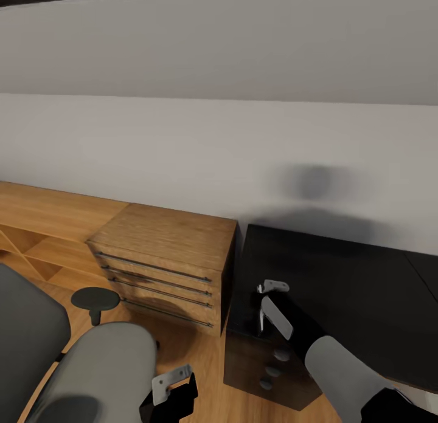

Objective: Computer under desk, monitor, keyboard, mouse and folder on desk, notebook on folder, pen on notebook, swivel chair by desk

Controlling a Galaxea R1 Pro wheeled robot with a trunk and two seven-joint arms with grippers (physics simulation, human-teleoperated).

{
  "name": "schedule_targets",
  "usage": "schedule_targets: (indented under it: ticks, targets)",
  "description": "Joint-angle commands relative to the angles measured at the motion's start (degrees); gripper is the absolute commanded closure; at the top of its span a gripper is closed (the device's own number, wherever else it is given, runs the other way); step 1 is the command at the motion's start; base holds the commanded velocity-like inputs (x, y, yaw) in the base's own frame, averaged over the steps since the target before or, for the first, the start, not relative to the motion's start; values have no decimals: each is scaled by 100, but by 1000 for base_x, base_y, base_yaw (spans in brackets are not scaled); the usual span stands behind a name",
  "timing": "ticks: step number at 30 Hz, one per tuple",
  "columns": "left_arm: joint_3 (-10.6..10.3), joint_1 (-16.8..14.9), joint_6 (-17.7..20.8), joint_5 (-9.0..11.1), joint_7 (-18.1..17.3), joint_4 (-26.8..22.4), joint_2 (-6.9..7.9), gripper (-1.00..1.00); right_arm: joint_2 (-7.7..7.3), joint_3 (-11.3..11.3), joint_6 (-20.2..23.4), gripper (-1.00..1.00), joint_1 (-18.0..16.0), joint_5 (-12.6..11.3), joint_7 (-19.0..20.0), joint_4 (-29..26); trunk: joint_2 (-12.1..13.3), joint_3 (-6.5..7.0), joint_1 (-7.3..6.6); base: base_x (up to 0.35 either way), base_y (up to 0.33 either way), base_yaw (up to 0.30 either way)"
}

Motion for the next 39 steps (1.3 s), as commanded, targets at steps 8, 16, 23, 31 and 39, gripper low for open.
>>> schedule_targets:
  ticks: [8,16,23,31,39]
  targets:
    - [54,-1,29,20,55,24,11,-100,-954,25,639,100,83,-1333,-76,-1613,318,139,-175,0,0,0]
    - [214,-1,64,38,13,178,7,-100,-1690,23,709,100,523,-1983,-126,-3123,639,283,-351,-113,0,0]
    - [228,-1,77,39,4,218,1,-100,-1778,22,711,100,575,-2033,-172,-3291,920,408,-505,-302,0,0]
    - [350,-5,485,89,-43,472,7,-100,-1795,28,702,100,586,-2046,-181,-3472,1240,552,-680,-62,0,0]
    - [737,-374,1693,304,-672,1079,-7,-100,-1796,25,697,100,594,-2043,-182,-3506,1561,695,-856,-3,0,0]
